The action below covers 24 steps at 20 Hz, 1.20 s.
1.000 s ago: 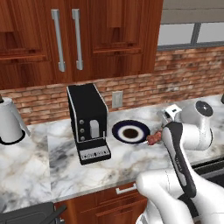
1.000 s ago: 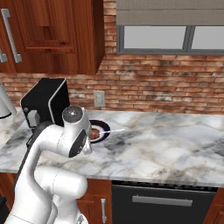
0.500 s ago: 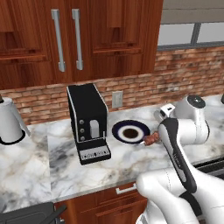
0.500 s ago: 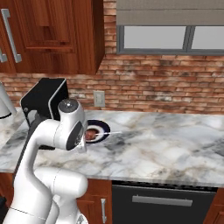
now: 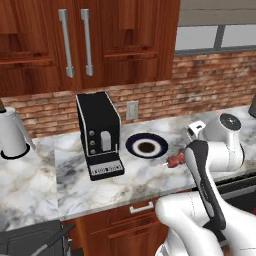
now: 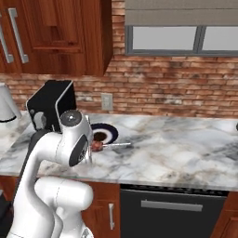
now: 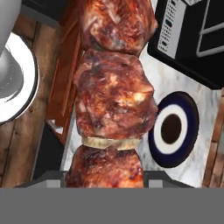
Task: Place the cold items (orange and bell pepper) from the fridge in one tupperware on the dining counter. Place the warm items (hot dog and kebab skewer) in the stove area in another tupperware.
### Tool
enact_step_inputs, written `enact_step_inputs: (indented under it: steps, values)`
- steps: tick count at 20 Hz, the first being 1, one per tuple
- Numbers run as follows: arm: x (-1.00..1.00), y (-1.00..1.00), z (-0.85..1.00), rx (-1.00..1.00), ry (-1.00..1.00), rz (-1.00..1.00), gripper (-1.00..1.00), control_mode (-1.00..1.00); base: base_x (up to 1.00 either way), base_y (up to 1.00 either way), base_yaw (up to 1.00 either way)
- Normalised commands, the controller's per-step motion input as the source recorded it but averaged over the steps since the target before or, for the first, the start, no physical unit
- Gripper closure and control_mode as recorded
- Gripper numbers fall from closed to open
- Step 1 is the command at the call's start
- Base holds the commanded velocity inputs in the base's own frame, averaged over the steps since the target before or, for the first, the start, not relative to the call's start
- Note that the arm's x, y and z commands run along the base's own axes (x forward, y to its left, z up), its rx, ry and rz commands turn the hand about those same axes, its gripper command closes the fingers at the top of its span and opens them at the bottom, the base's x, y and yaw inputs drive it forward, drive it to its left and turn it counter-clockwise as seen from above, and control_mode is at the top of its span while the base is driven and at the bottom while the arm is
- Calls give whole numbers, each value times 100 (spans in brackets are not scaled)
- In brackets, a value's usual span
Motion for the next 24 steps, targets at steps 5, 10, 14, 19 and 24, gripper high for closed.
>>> enact_step_inputs:
  steps: [5, 10, 14, 19, 24]
  values:
    - [0, 0, 0, 0, 0, 0, 100, 100, -79, -47, 14]
    - [0, 0, 0, 0, 0, 0, 100, 100, -43, -95, 18]
    - [0, 0, 0, 0, 0, 0, 100, 100, -33, -100, 20]
    - [0, 0, 0, 0, 0, 0, 100, 100, -31, -100, 20]
    - [0, 0, 0, 0, 0, 0, 100, 100, -3, -100, 21]
